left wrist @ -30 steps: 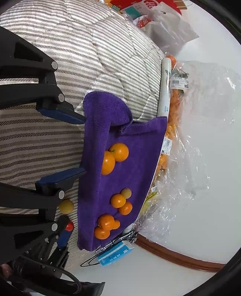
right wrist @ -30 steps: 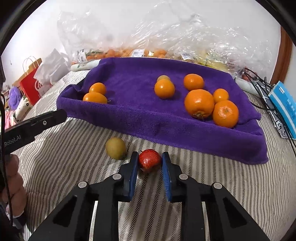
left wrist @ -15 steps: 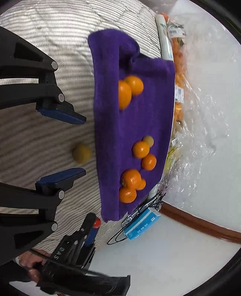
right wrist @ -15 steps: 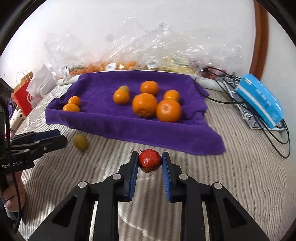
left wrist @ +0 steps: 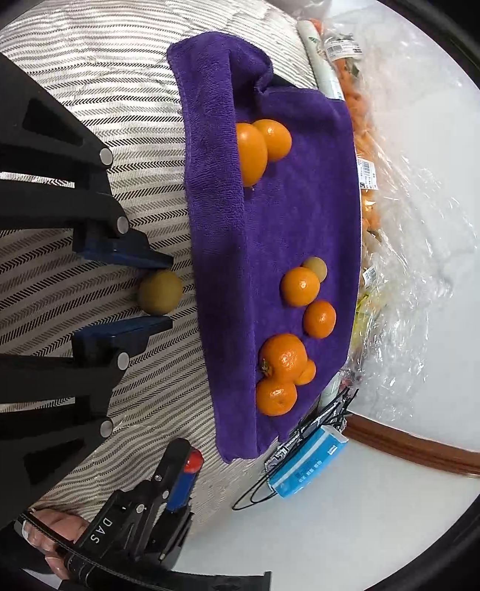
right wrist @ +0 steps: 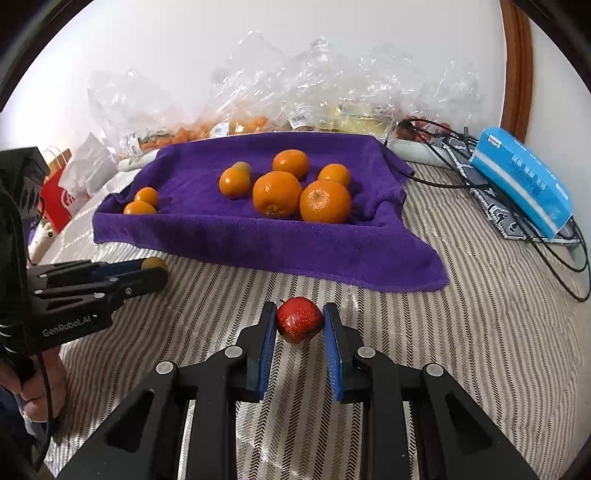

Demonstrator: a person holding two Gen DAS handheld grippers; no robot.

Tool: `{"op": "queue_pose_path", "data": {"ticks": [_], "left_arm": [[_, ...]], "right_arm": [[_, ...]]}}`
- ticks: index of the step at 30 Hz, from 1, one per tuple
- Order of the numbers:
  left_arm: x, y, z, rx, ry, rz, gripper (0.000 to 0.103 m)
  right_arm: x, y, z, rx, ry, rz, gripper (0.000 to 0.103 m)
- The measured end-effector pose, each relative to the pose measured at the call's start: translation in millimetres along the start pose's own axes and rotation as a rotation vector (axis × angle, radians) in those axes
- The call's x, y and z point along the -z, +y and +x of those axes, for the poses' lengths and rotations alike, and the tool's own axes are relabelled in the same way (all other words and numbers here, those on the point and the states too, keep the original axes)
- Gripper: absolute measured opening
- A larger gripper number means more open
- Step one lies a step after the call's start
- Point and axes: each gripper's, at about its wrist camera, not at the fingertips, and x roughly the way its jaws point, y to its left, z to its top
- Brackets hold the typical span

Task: Organize fruits
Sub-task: 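Close the right tool on the red fruit while the left tool closes on the yellow-green fruit, then carry the red and yellow-green fruits up over the purple towel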

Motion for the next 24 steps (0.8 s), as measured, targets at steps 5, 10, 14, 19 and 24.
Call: {"op": "queue_pose_path", "data": {"ticks": [5,10,14,19,24], "left_arm": [[-0.5,1.5,0.7,0.011,-0.003,-0.019,0.025],[0.5,5.1,-5.3,0.057,-0.041,-0.049,0.025],[2.4,8.6,-15.1,0.089,-0.093,-0.07,0.025],[2.2,10.3,-19.9,0.1,-0.124,-0.083,0.025],[2.4,7.9,-25.5,0.093,-0.149,-0.068,0.025]], "right_arm": [[0.0,0.4,3.0,-0.005,0.013,0.006,0.025],[0.4,-1.3,1.3,-0.008,0.005,0.014,0.025],[0.9,-5.0,-0.9,-0.017,-0.007,0.035,0.025],[0.6,-5.2,-2.0,-0.011,-0.013,0.042,0.025],[1.2,-5.7,-6.4,-0.014,-0.033,0.064,0.025]]}}
